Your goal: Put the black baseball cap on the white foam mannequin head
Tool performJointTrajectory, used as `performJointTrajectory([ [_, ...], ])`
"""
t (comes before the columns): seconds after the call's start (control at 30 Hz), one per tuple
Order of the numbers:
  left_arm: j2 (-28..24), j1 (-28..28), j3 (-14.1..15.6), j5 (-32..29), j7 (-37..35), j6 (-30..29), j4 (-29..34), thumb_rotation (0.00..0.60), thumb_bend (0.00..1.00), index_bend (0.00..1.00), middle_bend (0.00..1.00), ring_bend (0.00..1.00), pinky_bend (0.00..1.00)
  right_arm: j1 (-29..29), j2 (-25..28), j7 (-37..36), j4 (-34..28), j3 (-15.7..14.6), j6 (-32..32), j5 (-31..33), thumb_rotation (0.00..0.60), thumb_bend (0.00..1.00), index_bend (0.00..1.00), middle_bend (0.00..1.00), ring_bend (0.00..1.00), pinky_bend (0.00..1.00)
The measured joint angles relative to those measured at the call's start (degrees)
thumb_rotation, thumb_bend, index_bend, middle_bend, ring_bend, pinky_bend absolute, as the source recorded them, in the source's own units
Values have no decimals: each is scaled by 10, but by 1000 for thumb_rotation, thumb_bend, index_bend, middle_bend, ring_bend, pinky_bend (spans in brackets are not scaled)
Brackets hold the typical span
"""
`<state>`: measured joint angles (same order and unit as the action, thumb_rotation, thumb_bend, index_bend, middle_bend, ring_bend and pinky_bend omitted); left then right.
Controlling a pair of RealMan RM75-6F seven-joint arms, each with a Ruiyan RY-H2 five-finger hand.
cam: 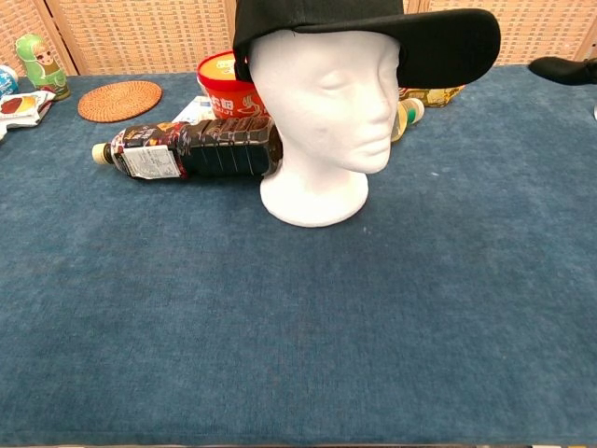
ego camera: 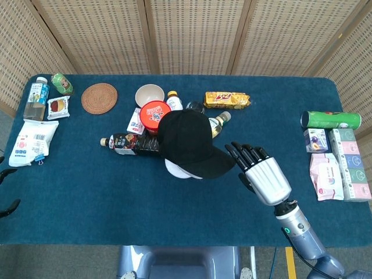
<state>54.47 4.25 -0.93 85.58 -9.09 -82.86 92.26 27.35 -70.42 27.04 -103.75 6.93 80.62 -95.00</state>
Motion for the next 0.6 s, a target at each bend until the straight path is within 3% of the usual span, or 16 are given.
performJointTrajectory([
  [0.2,7,-5,-6,-13,2,-9,-2,600,251,184,42,0,126,-34,15,-18,18,-4,38,6,600,329,132,241,298,387],
  [0.4,16,-10,-9,-19,6,-17,-2,600,251,184,70,19,133,-70,28,-50,45,-5,74,25,600,329,317,399,429,482],
  [0.6,35,-20,-15,-12,7,-53,-10,600,252,315,178,134,211,-99,35,-85,74,-5,89,50,600,330,499,580,625,702],
])
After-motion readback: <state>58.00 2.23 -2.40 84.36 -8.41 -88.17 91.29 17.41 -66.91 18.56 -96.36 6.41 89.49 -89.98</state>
